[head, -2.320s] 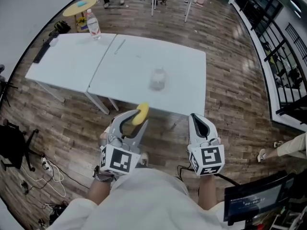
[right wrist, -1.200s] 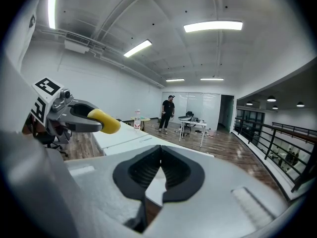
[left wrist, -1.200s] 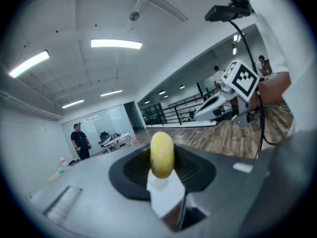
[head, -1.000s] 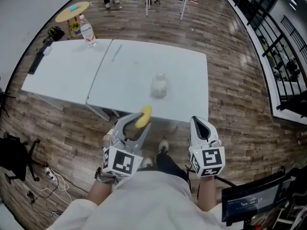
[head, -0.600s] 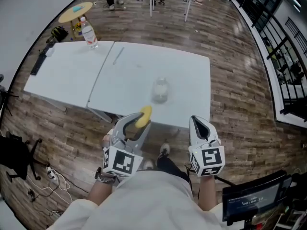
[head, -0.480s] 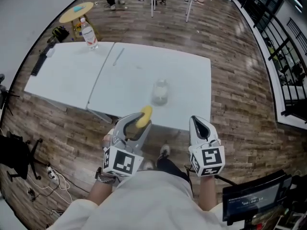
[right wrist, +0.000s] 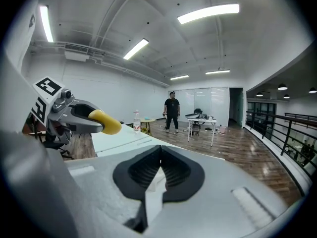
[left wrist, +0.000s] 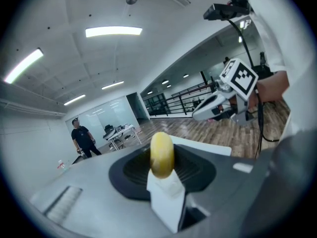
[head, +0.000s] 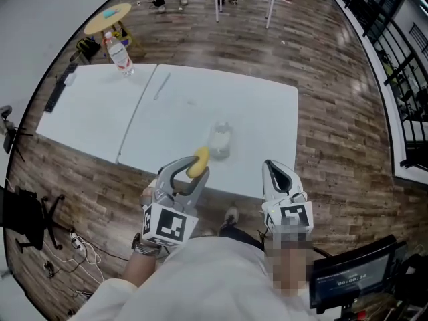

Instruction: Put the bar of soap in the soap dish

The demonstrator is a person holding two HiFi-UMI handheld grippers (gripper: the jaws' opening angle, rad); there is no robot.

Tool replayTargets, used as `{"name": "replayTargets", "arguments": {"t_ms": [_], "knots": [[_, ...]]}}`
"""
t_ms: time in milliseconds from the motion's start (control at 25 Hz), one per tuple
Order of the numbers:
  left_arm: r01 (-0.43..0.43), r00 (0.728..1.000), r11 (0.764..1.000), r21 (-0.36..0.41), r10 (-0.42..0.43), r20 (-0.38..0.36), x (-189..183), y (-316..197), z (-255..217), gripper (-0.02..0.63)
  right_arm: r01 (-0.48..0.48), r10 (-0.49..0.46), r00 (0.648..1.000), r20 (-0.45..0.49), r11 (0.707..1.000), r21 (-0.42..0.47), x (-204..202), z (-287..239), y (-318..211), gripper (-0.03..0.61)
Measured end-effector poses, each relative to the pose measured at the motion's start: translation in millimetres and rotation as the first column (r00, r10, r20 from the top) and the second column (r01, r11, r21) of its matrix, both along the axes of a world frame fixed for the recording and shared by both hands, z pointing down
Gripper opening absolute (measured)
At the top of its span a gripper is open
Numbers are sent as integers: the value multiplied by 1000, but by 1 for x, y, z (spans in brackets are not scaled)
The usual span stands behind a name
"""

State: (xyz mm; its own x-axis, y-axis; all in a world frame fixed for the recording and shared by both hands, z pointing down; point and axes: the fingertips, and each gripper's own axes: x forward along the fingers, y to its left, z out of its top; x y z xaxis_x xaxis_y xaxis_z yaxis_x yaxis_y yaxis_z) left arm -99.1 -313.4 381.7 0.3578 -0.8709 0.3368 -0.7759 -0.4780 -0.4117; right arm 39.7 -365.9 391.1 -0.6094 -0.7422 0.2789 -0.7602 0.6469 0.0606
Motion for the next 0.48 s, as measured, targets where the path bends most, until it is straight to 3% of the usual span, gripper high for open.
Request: {"name": "replayTargets", "arguments": {"t_ms": [480], "knots": [[25,998,998,-60,-21,58,3,-36,13,132,48,-47,999,9,998,-37,6,11,-42,3]]}}
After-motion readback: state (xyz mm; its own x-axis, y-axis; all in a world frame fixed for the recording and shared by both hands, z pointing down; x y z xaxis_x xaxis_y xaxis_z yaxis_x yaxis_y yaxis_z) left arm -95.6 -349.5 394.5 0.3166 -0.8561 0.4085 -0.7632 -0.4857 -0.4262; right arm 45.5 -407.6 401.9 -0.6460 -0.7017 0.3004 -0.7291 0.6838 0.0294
